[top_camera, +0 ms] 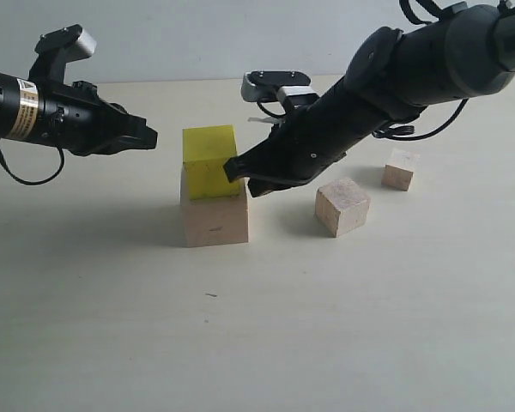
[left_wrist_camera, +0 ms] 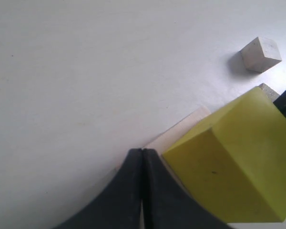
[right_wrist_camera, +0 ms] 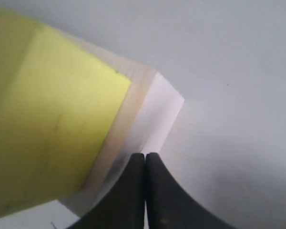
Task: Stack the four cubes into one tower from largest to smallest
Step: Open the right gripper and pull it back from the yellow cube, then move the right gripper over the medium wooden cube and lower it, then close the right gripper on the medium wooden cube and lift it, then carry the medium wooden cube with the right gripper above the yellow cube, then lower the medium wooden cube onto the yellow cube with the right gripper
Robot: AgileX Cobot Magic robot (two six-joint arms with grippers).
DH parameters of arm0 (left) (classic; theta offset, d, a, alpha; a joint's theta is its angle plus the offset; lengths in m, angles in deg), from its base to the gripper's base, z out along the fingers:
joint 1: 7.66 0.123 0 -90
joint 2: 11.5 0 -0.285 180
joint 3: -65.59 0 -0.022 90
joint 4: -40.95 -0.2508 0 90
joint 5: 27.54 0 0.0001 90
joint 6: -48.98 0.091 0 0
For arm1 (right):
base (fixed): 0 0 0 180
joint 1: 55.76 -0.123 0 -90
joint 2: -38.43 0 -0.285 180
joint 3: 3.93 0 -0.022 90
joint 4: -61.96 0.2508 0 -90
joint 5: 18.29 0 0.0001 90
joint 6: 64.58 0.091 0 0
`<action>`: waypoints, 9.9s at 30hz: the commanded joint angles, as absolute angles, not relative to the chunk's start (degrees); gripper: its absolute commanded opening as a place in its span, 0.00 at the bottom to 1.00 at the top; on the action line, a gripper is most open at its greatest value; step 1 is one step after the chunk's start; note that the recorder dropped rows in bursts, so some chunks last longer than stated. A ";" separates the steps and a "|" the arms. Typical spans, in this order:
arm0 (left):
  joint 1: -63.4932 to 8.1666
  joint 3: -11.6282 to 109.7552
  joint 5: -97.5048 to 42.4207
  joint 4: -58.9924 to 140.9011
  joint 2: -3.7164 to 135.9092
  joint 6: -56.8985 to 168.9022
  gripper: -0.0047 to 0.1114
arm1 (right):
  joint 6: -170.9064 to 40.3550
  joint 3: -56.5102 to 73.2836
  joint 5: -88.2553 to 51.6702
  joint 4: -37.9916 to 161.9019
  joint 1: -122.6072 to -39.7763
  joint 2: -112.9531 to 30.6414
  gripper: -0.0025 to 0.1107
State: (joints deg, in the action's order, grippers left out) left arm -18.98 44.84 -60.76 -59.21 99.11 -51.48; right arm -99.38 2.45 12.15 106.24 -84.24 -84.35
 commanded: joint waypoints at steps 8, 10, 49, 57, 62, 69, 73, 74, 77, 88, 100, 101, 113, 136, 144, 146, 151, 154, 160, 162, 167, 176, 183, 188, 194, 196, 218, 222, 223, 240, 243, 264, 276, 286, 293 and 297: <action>-18.82 44.53 -60.14 -58.99 98.83 -51.82 0.04 | -96.04 2.03 18.43 104.42 -84.01 -84.40 0.02; -18.82 44.53 -60.14 -58.99 98.83 -51.82 0.04 | -96.04 2.03 18.55 104.42 -84.01 -84.40 0.02; -16.59 44.14 -59.83 -58.99 98.60 -57.94 0.04 | -67.79 6.72 22.77 66.91 -74.04 -69.31 0.02; -16.60 41.35 -61.03 -58.99 92.43 -58.28 0.04 | -68.00 7.05 24.19 65.81 -76.78 -69.31 0.33; -16.60 38.65 -62.66 -58.99 89.22 -59.19 0.04 | -68.00 7.05 21.91 66.05 -76.78 -69.31 0.67; -16.60 37.74 -63.53 -58.99 86.32 -59.42 0.04 | -69.62 4.09 24.70 70.22 -77.21 -72.16 0.67; -16.60 37.74 -64.42 -58.99 85.49 -59.71 0.04 | -70.87 -1.40 30.58 69.18 -78.29 -75.74 0.66; -16.60 37.74 -64.88 -58.99 85.34 -59.86 0.04 | -70.87 -2.99 32.11 68.03 -78.45 -76.61 0.66; -16.60 37.74 -65.89 -58.99 84.92 -59.86 0.04 | -70.36 -7.78 37.32 64.89 -78.90 -79.17 0.66; -16.60 37.74 -66.20 -58.99 84.25 -59.86 0.04 | -69.04 -11.10 41.71 63.47 -79.04 -85.00 0.66; -16.60 37.74 -65.94 -58.99 84.30 -59.25 0.04 | -69.15 -11.10 41.15 66.09 -79.04 -90.05 0.66; -16.60 37.74 -65.94 -58.99 84.30 -59.25 0.04 | -69.15 -11.10 40.67 66.09 -79.04 -90.18 0.66; -16.60 37.74 -65.94 -58.99 84.30 -58.91 0.04 | -70.56 -11.10 36.34 66.09 -79.04 -90.57 0.60; -16.60 37.74 -68.55 -58.99 84.30 -58.77 0.04 | -76.17 -24.79 50.24 57.29 -78.74 -82.65 0.02; -16.60 37.74 -66.48 -58.99 82.20 -58.95 0.04 | -86.35 -43.37 51.67 61.66 -77.94 -82.99 0.02; -16.60 37.17 -63.74 -58.99 80.49 -59.21 0.04 | -89.66 -44.78 51.67 65.46 -77.94 -82.99 0.02; -16.60 33.75 -54.71 -58.99 73.83 -59.21 0.04 | -98.07 -44.82 51.67 72.94 -78.36 -83.50 0.02; -16.60 31.35 -51.21 -58.99 69.96 -59.89 0.04 | -101.02 -44.82 51.67 74.11 -78.39 -84.15 0.02; -16.60 28.61 -51.82 -58.99 65.16 -62.33 0.04 | -102.89 -44.82 51.67 76.74 -79.89 -85.38 0.02; -16.60 27.99 -51.82 -58.99 64.32 -62.33 0.04 | -102.89 -44.82 51.67 75.12 -81.53 -85.38 0.02; -16.60 27.14 -52.81 -58.99 63.36 -62.33 0.04 | -102.89 -44.82 51.67 70.85 -85.50 -85.38 0.02; -16.60 27.10 -55.69 -58.99 63.36 -62.21 0.04 | -103.02 -44.82 51.67 70.47 -90.69 -85.38 0.02; -16.60 27.10 -55.83 -58.99 63.36 -60.88 0.04 | -103.02 -44.82 51.67 67.27 -94.89 -85.38 0.02; -16.60 27.10 -55.83 -58.99 63.36 -60.74 0.04 | -103.02 -44.82 51.67 67.12 -95.12 -85.38 0.02; -16.60 27.10 -55.83 -58.99 63.36 -60.74 0.04 | -103.02 -44.82 51.67 64.26 -95.12 -85.38 0.02; -16.60 27.10 -55.83 -58.99 63.36 -60.74 0.04 | -102.35 -44.82 51.67 64.67 -95.12 -85.38 0.02; -16.60 27.10 -55.83 -58.99 63.36 -60.74 0.04 | -94.38 -44.82 51.67 64.56 -95.12 -85.38 0.02; -16.60 27.10 -55.83 -58.99 63.36 -60.74 0.04 | -91.99 -44.82 51.67 65.30 -95.12 -85.38 0.02; -16.60 27.10 -55.83 -58.99 63.36 -60.74 0.04 | -91.45 -44.82 51.67 66.11 -95.12 -85.38 0.02; -16.60 27.10 -60.90 -58.99 63.36 -60.73 0.04 | -95.38 -44.82 51.67 67.66 -95.12 -85.38 0.02; -16.60 27.10 -61.12 -58.99 63.36 -60.73 0.04 | -95.64 -44.82 51.67 68.44 -95.12 -85.38 0.02; -16.60 27.10 -60.36 -58.99 63.36 -59.40 0.04 | -88.23 -39.55 51.67 75.06 -95.12 -85.38 0.02; -16.60 27.10 -60.17 -58.99 63.36 -59.40 0.04 | -85.06 -39.66 51.67 68.16 -95.12 -85.27 0.02; -16.60 27.10 -60.41 -58.99 63.36 -59.29 0.04 | -82.91 -39.66 51.67 66.39 -95.12 -85.27 0.02; -16.60 27.10 -59.78 -58.99 63.36 -59.16 0.04 | -65.05 -39.66 51.67 67.39 -92.90 -85.49 0.02; -16.60 27.10 -59.39 -58.99 63.36 -59.16 0.04 | -64.58 -39.66 51.67 85.09 -92.90 -85.49 0.02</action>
